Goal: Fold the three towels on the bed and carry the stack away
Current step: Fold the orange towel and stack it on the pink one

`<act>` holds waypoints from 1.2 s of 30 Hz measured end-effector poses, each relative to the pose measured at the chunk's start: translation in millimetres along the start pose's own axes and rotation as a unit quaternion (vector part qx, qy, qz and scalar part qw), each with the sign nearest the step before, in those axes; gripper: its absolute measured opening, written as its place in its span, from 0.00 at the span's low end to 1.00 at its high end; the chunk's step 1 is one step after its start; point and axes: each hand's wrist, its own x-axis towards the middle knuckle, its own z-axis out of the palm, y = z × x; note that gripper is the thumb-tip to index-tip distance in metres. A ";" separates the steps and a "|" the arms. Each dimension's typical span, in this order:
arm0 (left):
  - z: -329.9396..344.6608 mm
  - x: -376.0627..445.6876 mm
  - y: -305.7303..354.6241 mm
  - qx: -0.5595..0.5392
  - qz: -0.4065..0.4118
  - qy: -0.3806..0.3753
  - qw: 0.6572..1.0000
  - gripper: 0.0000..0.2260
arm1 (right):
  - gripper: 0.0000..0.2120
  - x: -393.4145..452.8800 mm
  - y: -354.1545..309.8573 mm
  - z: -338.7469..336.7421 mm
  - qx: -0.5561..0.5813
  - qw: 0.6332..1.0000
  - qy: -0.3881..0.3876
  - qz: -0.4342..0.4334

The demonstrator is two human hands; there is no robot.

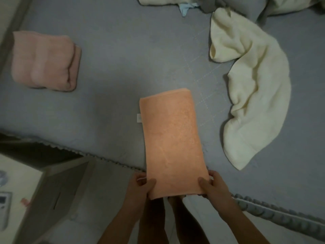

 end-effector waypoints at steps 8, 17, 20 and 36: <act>-17.7 -17.8 103.3 -0.010 0.110 -0.026 0.994 0.14 | 0.09 -21.9 -119.6 -25.1 0.132 0.984 -0.090 -0.080; 41.6 89.8 192.2 0.261 0.279 -0.004 0.924 0.18 | 0.19 120.5 -199.5 4.1 -0.202 0.971 0.059 -0.113; 39.6 105.1 192.9 0.398 0.339 0.003 0.853 0.12 | 0.22 125.8 -199.2 10.7 -0.234 0.946 0.109 -0.195; 68.4 130.8 229.8 0.425 0.435 0.022 0.793 0.05 | 0.14 154.4 -213.8 23.3 -0.199 0.929 0.219 -0.222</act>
